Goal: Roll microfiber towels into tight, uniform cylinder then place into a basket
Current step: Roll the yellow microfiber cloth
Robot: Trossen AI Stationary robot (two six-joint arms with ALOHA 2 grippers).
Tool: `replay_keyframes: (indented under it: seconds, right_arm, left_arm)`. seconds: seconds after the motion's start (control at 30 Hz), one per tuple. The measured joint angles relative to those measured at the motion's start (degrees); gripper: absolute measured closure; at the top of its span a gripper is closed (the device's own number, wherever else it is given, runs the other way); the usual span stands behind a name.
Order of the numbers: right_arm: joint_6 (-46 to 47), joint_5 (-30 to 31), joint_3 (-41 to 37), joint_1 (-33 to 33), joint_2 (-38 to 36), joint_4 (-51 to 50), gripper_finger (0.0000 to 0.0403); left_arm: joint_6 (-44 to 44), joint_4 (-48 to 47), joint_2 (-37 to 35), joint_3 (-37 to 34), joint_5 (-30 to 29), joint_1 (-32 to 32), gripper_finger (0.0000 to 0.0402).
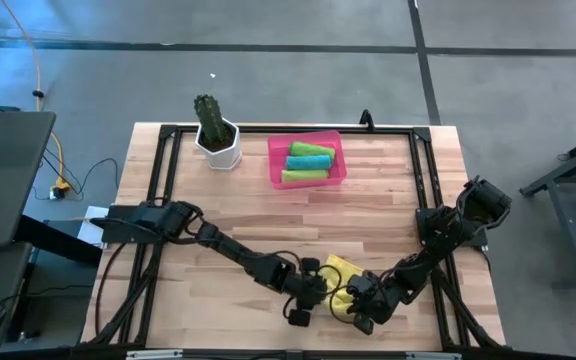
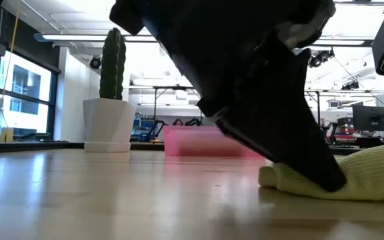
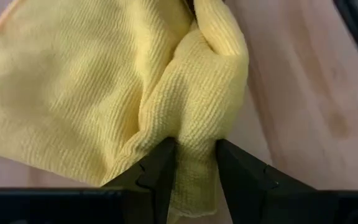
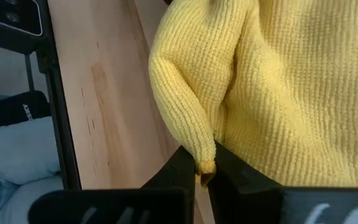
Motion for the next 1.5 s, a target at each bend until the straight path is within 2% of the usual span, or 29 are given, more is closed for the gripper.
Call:
replay_keyframes:
  seconds: [0.13,0.23,0.37,0.47,0.7,0.83,0.93,1.1,1.23,1.5]
  right_arm:
    - [-2.7,0.0,0.0,0.0,0.0,0.0,0.0377]
    - [-5.9,0.0,0.0,0.0,0.0,-0.1,0.0350]
    - [-13.5,0.3,0.0,-0.7,0.0,0.2,0.0312]
    - [-19.4,-1.1,0.0,-2.0,-0.9,-0.7,0.0295]
    - [-34.1,-1.5,-0.1,-3.2,-5.3,-0.7,0.0289]
    - [-40.6,-0.9,-0.1,-1.4,-6.3,3.7,0.0289]
    - [-46.2,0.0,-0.1,0.7,-6.3,8.1,0.0289]
    - [-56.3,8.0,-0.1,4.0,-6.3,10.8,0.0289]
    - [-59.8,13.3,-0.1,5.1,-6.3,10.8,0.0289]
    - [-59.5,12.6,-0.1,5.6,-3.3,10.5,0.0289]
  left_arm:
    - [-9.8,-1.1,0.6,0.1,5.0,0.2,0.0289]
    - [-18.4,-1.4,0.6,0.1,11.4,-0.6,0.0291]
    - [-30.6,-1.7,0.6,0.1,17.6,-1.9,0.0308]
    - [-36.3,-1.7,0.7,-0.1,21.6,-2.5,0.0325]
    - [-39.7,0.5,0.9,-0.3,29.8,-2.2,0.0371]
    - [-41.6,0.5,0.9,-0.3,29.8,-0.7,0.0395]
    - [-43.2,0.7,1.0,-0.3,29.9,0.7,0.0396]
    - [-45.3,0.5,0.9,-0.3,29.0,3.5,0.0396]
    - [-46.3,0.5,0.9,-0.3,30.1,5.2,0.0397]
    - [-46.9,0.5,0.9,-0.3,34.0,7.6,0.0398]
